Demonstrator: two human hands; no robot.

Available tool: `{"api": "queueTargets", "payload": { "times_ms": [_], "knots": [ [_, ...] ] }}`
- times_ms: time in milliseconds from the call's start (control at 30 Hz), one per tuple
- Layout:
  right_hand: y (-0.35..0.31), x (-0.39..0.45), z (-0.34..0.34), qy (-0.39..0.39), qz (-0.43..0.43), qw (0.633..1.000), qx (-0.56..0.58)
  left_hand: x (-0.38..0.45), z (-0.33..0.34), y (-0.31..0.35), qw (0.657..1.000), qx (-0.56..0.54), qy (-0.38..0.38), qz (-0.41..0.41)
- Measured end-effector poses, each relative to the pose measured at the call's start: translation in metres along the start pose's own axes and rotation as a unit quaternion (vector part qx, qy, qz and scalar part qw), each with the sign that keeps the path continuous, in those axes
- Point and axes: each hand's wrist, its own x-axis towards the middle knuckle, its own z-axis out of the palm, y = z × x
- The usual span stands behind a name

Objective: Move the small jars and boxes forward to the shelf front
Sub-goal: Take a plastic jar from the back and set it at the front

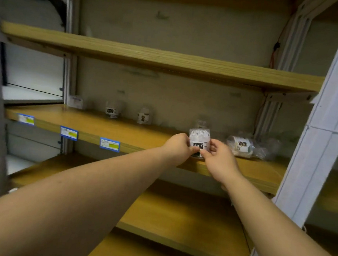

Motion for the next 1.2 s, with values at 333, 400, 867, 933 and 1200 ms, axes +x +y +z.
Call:
{"api": "queueTargets", "payload": {
  "times_ms": [333,400,867,933,1200],
  "knots": [
    [-0.134,-0.003,0.147,-0.038,-0.063,0.996,0.040,-0.014,-0.158,-0.121,0.997,0.052,0.063,-0.015],
    [-0.169,0.001,0.190,-0.044,-0.075,0.995,0.052,-0.009,-0.203,-0.161,0.996,0.061,0.070,-0.008],
    [-0.210,0.030,0.340,0.001,0.000,1.000,-0.017,0.044,-0.257,-0.324,0.997,-0.065,0.025,0.046],
    [-0.212,0.031,0.341,-0.001,-0.003,1.000,-0.025,0.045,-0.261,-0.322,0.997,-0.068,0.019,0.044],
    [-0.209,0.031,0.333,-0.040,-0.011,0.999,0.021,0.035,-0.271,-0.312,0.995,-0.095,-0.034,0.020]
  ]
}}
